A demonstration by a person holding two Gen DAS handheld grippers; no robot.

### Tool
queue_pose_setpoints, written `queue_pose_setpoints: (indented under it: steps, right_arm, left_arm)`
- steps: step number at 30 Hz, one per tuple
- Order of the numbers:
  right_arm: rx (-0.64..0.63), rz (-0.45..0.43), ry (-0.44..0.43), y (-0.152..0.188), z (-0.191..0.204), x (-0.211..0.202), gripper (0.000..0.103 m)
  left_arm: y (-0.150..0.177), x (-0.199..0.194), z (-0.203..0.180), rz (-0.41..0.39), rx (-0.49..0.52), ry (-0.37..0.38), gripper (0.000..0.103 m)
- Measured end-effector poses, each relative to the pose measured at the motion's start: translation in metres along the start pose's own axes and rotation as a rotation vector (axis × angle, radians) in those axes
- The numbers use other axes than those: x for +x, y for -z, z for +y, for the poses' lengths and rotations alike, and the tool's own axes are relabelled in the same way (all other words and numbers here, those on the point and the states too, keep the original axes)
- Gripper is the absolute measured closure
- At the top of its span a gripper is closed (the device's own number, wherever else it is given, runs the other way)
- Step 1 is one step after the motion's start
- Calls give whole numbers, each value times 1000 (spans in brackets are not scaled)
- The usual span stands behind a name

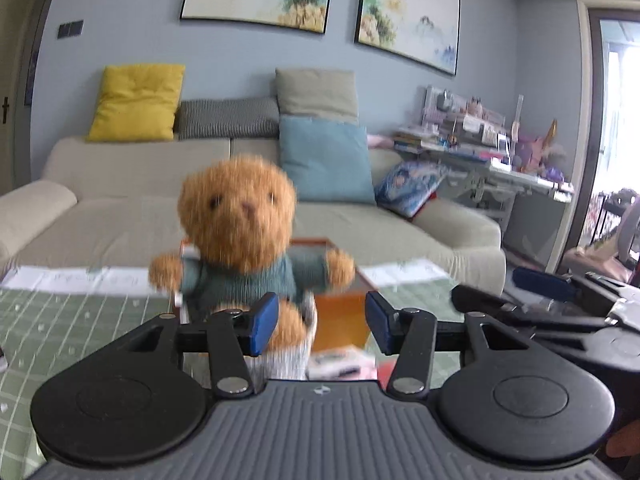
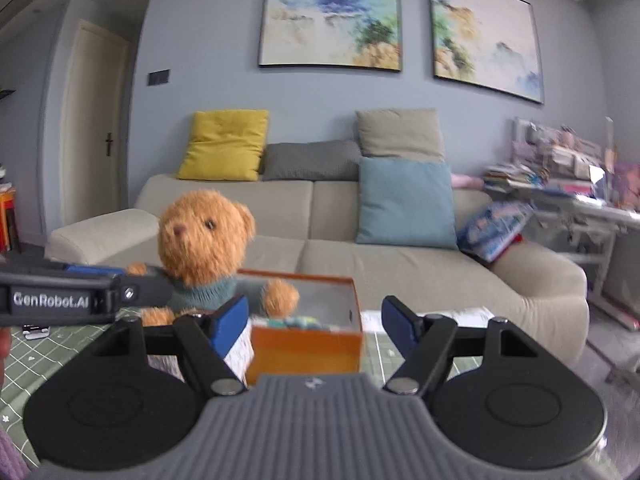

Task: Organize soft objects
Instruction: 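Withdraw both open tools from the box back toward the table, then grasp the pink cloth with the left tool while the right tool grasps the clear plastic bag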

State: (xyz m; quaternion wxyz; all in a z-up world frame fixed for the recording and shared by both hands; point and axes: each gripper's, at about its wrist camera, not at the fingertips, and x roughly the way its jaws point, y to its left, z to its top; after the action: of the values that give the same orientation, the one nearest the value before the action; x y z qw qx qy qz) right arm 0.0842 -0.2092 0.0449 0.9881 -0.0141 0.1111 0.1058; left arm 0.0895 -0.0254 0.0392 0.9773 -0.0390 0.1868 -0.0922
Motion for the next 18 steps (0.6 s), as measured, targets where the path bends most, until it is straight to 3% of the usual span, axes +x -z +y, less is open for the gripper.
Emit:
queue_pose_setpoints:
  steps: [6,14,18]
  right_arm:
    - [-22,70,-1,37,4,-12,30]
    - [-55,164,-52,70,0,-2,30]
    - [-59,224,-51,79,-1,13,32]
  left_arm:
    - [48,3,-3,91,-6,-19,60]
    - [78,16,-4,186,-16,-63,60]
    - [86,23,-2,191,-4,-58,61]
